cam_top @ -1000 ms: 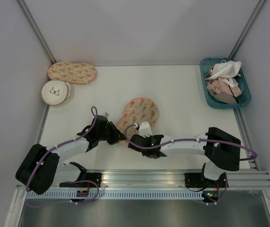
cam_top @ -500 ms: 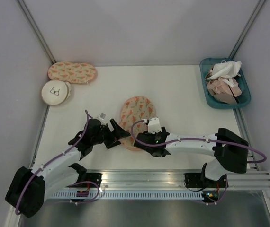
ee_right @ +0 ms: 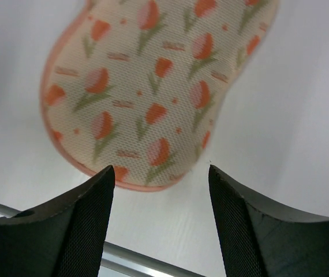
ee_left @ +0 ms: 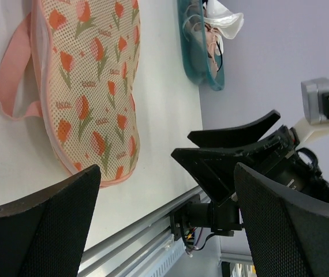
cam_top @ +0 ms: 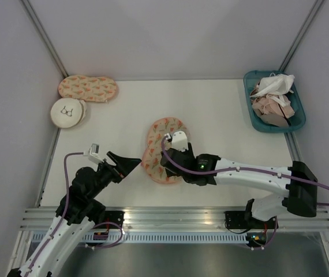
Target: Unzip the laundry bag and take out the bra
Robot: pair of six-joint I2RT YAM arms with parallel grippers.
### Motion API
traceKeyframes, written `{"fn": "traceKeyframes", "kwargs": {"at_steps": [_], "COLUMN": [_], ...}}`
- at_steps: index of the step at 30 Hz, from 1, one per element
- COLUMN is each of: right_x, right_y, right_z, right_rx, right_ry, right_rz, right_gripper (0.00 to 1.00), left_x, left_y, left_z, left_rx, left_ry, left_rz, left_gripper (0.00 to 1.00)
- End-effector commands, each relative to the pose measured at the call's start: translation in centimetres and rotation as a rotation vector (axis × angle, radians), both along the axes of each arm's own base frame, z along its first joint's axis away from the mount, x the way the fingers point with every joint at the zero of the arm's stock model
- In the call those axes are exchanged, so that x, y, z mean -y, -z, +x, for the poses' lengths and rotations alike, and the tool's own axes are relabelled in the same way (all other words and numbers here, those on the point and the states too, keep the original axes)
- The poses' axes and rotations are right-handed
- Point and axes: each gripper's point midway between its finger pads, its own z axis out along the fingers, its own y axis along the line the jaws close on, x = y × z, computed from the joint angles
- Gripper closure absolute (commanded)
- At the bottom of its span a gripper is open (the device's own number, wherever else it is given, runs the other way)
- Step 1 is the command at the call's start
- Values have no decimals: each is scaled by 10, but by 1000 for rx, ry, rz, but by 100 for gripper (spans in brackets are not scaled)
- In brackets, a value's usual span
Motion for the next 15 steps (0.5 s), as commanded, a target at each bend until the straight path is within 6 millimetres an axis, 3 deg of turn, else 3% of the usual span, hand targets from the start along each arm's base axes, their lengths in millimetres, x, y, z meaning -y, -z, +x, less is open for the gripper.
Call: {"fn": "traceKeyframes", "kwargs": {"at_steps": [1,7,8,10,15], "right_x": [-65,-119,-125,-141,-160], "right_y": [-16,1,5,12,31], "right_z": [13,32,33,36,45], "right_rx": [13,16,7,0,-4], "right_ry": [-115,-120,-126,-141,-136], "right_rz": [55,17,19,16,-8], "right_gripper": [29,30,30,30,31], "left_x": [-5,-9,-12,-16,-22], "left_y": [9,-14,-31,-41,-68], "left_z": [-6,-22,-29,-35,-47], "left_rx": [-38,12,64,97,165], "left_ry": [-16,8,16,15,23], "left_rz": [4,-46,-79,-87,-79], "left_gripper": [1,1,1,1,1]}}
